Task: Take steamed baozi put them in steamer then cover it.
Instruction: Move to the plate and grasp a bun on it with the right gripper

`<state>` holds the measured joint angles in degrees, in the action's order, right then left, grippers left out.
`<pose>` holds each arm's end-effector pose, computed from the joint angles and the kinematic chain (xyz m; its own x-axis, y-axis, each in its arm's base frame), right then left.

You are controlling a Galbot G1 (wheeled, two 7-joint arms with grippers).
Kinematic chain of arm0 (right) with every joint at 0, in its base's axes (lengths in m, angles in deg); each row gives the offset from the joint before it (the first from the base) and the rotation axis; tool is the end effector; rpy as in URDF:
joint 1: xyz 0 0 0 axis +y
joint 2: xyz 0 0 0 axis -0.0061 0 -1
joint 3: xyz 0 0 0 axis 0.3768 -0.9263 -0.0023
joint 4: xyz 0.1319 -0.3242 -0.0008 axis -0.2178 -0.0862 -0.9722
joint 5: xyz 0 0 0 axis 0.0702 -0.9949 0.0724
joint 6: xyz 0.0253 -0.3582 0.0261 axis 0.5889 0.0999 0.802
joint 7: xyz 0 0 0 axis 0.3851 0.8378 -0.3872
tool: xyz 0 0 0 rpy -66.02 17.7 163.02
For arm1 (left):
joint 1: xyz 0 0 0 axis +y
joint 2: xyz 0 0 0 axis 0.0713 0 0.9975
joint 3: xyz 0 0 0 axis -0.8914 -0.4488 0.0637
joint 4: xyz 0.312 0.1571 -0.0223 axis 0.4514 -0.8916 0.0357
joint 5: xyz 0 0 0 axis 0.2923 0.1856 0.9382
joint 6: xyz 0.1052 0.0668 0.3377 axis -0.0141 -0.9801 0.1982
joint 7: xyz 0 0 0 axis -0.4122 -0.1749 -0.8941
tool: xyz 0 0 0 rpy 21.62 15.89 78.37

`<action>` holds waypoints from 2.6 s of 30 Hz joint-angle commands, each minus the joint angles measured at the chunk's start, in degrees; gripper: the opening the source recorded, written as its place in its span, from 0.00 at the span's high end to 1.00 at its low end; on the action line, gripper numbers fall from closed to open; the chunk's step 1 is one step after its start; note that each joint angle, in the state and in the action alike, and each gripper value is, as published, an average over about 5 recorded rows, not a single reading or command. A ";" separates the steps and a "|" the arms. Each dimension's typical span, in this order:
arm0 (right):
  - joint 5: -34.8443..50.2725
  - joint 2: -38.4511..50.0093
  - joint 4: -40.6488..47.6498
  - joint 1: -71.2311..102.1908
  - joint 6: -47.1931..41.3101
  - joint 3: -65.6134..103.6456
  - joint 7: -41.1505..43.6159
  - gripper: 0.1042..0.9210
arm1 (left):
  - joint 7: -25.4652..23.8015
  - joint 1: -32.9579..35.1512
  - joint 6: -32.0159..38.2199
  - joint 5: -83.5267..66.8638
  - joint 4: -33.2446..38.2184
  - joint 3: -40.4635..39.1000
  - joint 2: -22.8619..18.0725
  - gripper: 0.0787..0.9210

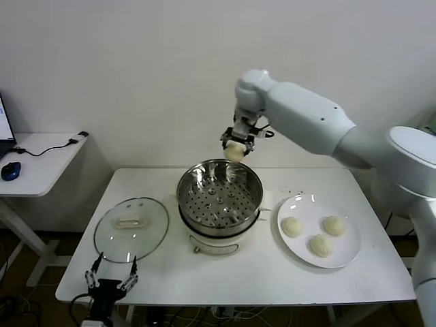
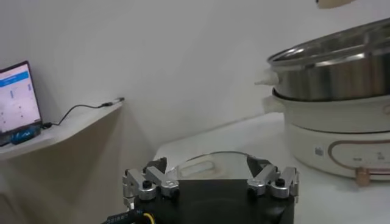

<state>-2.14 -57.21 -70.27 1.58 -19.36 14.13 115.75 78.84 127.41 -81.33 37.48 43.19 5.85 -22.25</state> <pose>0.6154 0.1716 -0.0162 -0.3285 -0.0792 0.9412 -0.1161 -0.9855 -0.1235 0.1157 0.0688 -0.3475 -0.9696 -0.1135 0.2169 -0.0421 0.9502 0.3088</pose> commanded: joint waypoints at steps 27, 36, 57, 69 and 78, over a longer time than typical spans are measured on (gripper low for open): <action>-22.17 -6.44 8.12 12.97 8.53 4.21 -7.22 0.16 | -1.33 -0.40 -0.44 -0.55 -0.27 -0.27 0.48 0.12; -11.72 -3.57 3.59 7.75 7.23 3.06 -2.82 0.12 | -1.12 -0.90 -0.48 -0.45 -0.59 -0.95 -0.02 0.12; 47.98 33.43 -21.11 -14.66 -45.93 -23.76 -11.00 0.12 | -0.69 -0.56 -1.00 -1.98 1.67 -0.66 -0.34 0.12; 51.07 42.96 -19.52 3.72 -56.23 -15.96 -7.90 0.12 | -0.39 0.23 -1.39 -2.58 2.29 -0.63 -0.44 0.12; 41.47 38.54 -11.90 18.32 -52.78 -5.08 -5.81 0.12 | -0.16 0.71 -1.39 -2.41 2.31 -0.35 -0.82 0.12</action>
<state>40.52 -20.49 -84.33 10.66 -68.72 4.10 109.57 78.58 128.08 -82.57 35.22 45.44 5.51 -23.04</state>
